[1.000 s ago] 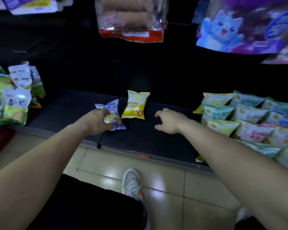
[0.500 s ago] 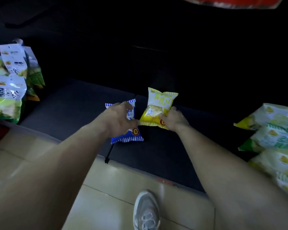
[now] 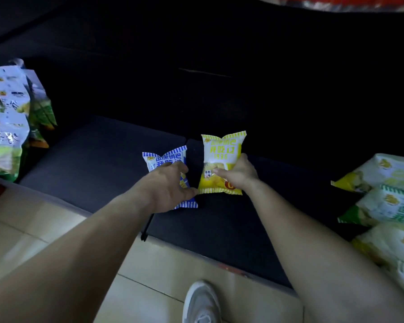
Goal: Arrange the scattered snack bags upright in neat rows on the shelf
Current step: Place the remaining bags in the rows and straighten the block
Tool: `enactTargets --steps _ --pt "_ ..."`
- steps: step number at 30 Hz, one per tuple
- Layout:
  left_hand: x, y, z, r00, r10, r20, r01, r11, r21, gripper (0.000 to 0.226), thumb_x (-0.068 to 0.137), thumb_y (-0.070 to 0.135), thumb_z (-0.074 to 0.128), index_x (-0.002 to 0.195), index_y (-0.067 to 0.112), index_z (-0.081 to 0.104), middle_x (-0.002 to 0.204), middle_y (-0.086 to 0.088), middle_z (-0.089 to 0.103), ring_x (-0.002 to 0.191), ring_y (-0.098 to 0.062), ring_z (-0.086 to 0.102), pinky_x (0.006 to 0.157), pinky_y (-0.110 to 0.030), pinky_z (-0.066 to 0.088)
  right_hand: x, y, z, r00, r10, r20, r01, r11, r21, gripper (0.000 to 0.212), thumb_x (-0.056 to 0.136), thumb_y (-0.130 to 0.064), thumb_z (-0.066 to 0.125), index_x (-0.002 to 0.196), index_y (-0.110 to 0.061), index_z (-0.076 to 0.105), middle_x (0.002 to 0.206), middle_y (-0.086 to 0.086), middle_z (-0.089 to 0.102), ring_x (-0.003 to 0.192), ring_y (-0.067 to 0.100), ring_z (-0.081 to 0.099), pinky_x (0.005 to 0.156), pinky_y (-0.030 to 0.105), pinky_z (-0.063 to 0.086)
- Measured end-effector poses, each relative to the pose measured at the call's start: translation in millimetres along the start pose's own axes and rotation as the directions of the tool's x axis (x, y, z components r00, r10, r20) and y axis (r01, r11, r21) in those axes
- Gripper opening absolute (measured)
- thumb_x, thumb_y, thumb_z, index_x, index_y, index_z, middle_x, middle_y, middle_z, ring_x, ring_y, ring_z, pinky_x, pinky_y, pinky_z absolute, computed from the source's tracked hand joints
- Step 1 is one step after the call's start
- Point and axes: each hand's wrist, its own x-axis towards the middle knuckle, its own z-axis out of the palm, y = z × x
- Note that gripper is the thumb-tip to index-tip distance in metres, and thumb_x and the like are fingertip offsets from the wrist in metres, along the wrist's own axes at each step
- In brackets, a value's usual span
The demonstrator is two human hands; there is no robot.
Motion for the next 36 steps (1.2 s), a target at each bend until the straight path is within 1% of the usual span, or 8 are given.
enactTargets --steps 5,10,13,15,21,26,31,36 --pt "-5 15 -4 0.999 0.047 -0.004 -0.047 0.999 -0.003 0.065 0.088 0.047 0.065 0.144 0.024 0.041 0.141 0.001 0.046 0.116 -0.019 0.052 0.092 -0.029 0.042 -45 21 -39 0.993 -0.104 0.065 0.11 0.989 -0.098 0.079 0.075 -0.047 0.08 0.131 -0.016 0.035 0.134 0.006 0.048 0.121 0.028 0.052 0.096 0.041 0.046" --pt "-20 44 -12 0.99 0.129 -0.064 -0.132 0.99 -0.049 0.068 0.085 0.046 0.069 0.143 0.023 0.042 0.139 0.0 0.048 0.095 -0.017 0.057 0.081 -0.028 0.048 -118 38 -110 0.964 -0.235 0.126 0.253 0.956 -0.149 0.081 0.074 -0.047 0.081 0.135 -0.024 0.032 0.13 -0.003 0.045 0.118 0.015 0.048 0.091 0.035 0.044" --pt "-34 71 -14 0.976 0.202 -0.075 -0.211 0.969 -0.13 0.079 0.078 0.051 0.075 0.143 0.025 0.04 0.139 0.001 0.051 0.118 -0.017 0.054 0.097 -0.032 0.046 -163 42 -158 0.945 -0.303 0.12 0.322 0.924 -0.205 0.083 0.075 -0.04 0.082 0.138 -0.023 0.032 0.124 -0.009 0.042 0.117 0.011 0.045 0.086 0.028 0.037" --pt "-49 94 -15 0.958 0.269 -0.096 -0.282 0.941 -0.186 0.085 0.073 0.054 0.078 0.143 0.027 0.04 0.135 0.004 0.052 0.121 -0.015 0.052 0.101 -0.032 0.045 -192 47 -186 0.934 -0.337 0.116 0.355 0.905 -0.233 0.085 0.075 -0.039 0.083 0.14 -0.023 0.03 0.125 -0.009 0.041 0.116 0.009 0.043 0.088 0.029 0.038" --pt "-96 166 -8 0.886 0.464 -0.004 -0.438 0.835 -0.332 0.1 0.048 0.057 0.09 0.135 0.03 0.049 0.122 0.012 0.06 0.111 -0.01 0.06 0.097 -0.035 0.051 -269 69 -247 0.908 -0.401 0.12 0.418 0.882 -0.217 0.092 0.076 -0.043 0.082 0.145 -0.026 0.025 0.137 -0.005 0.044 0.122 0.013 0.047 0.095 0.035 0.047" --pt "-121 213 13 0.816 0.576 0.052 -0.532 0.782 -0.325 0.078 0.056 0.037 0.095 0.124 0.029 0.058 0.104 0.01 0.071 0.092 -0.005 0.069 0.086 -0.031 0.057 -305 90 -265 0.899 -0.438 0.023 0.437 0.891 -0.121 0.088 0.078 -0.041 0.082 0.144 -0.03 0.026 0.136 -0.01 0.044 0.122 0.01 0.048 0.094 0.033 0.047" --pt "-126 234 22 0.809 0.587 -0.018 -0.576 0.788 -0.215 0.068 0.056 0.041 0.093 0.115 0.031 0.06 0.097 0.011 0.07 0.082 -0.002 0.068 0.075 -0.026 0.056 -311 109 -281 0.905 -0.424 0.018 0.423 0.899 -0.117 0.095 0.078 -0.048 0.079 0.151 -0.031 0.021 0.147 -0.01 0.039 0.13 0.012 0.044 0.098 0.029 0.043" --pt "-104 238 32 0.859 0.511 -0.011 -0.499 0.843 0.2 0.082 0.055 0.058 0.086 0.126 0.036 0.052 0.093 0.015 0.066 0.082 -0.004 0.063 0.076 -0.031 0.054 -296 141 -309 0.952 -0.305 0.024 0.289 0.87 -0.4 0.081 0.09 -0.057 0.06 0.154 -0.027 0.021 0.157 -0.001 0.028 0.139 0.02 0.038 0.106 0.036 0.039"
